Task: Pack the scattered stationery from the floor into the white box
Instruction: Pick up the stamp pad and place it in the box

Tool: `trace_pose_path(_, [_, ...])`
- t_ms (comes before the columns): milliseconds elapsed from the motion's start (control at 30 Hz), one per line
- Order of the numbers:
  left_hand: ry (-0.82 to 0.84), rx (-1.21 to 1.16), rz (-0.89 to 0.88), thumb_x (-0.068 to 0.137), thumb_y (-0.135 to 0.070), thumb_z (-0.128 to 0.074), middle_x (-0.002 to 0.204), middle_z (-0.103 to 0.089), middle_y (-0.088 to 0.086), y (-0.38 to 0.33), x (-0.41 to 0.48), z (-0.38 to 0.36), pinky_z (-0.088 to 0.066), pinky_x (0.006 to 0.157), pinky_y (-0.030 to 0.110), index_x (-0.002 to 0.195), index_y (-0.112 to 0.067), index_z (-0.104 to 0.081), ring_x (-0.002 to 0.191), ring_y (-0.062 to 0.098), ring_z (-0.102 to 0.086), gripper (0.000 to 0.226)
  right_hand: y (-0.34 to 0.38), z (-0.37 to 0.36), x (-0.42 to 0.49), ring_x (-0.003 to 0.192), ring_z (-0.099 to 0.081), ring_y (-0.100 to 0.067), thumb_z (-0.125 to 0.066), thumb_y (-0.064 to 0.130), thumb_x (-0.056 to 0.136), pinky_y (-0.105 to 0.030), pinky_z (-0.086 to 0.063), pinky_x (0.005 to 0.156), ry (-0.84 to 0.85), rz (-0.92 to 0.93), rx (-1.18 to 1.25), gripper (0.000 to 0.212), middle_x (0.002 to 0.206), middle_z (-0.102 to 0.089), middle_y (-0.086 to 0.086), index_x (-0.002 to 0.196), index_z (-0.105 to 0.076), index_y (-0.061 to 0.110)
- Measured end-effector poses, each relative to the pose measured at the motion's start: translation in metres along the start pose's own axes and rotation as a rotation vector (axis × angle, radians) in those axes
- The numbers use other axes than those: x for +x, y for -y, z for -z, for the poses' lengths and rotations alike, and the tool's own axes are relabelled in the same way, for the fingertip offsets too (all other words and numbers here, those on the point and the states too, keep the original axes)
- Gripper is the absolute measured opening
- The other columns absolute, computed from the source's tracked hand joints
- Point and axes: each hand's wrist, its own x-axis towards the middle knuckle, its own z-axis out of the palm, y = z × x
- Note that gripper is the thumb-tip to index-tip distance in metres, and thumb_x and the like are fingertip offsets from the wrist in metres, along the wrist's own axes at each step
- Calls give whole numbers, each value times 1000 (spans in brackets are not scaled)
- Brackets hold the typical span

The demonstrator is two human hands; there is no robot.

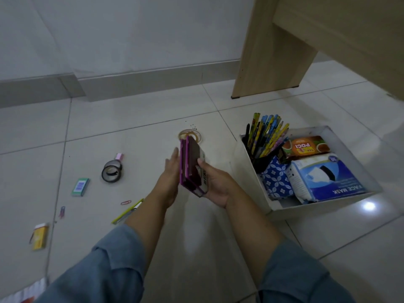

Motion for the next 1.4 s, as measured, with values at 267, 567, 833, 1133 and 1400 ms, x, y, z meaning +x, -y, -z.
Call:
trace_pose_path(267, [36, -119, 25, 94, -52, -37, 85, -77, 0, -32, 5, -35, -58, 59, 27, 89, -22, -71, 77, 16, -74, 45, 54, 8, -34, 81, -65, -22, -65, 6, 84, -36, -56, 69, -158, 137, -326, 45, 103, -65, -11, 125, -46, 7])
trace_pose_path(567, [25, 182, -21, 97, -47, -33, 156, -22, 1, -25, -11, -125, -28, 111, 40, 148, -28, -15, 141, 25, -28, 58, 136, 113, -113, 98, -65, -34, -64, 0, 81, -46, -55, 84, -407, 108, -636, 45, 112, -66, -19, 124, -50, 6])
trace_pose_path(833, [189, 250, 200, 98, -21, -42, 148, -36, 7, 2, -19, -153, -41, 96, 44, 148, -36, -5, 128, 30, -42, 65, 115, 133, -97, 77, -63, -32, -61, 7, 84, -42, -51, 75, -513, -137, -820, 9, 89, -63, -19, 89, -56, 2])
trace_pose_path(1133, [175, 288, 200, 97, -20, -45, 149, -37, 9, 2, -18, -151, -38, 92, 42, 148, -37, -7, 130, 33, -42, 66, 76, 128, -66, 113, -55, -34, -63, 10, 85, -41, -47, 98, -457, -223, -968, 50, 129, -54, -20, 131, -44, -1])
trace_pose_path(1400, [171, 284, 203, 96, -20, -46, 149, -37, 10, 2, -16, -149, -38, 93, 42, 148, -36, -9, 130, 34, -42, 66, 67, 129, -60, 122, -48, -33, -53, 12, 90, -37, -45, 94, -558, -219, -1290, 54, 137, -45, -21, 138, -33, 1])
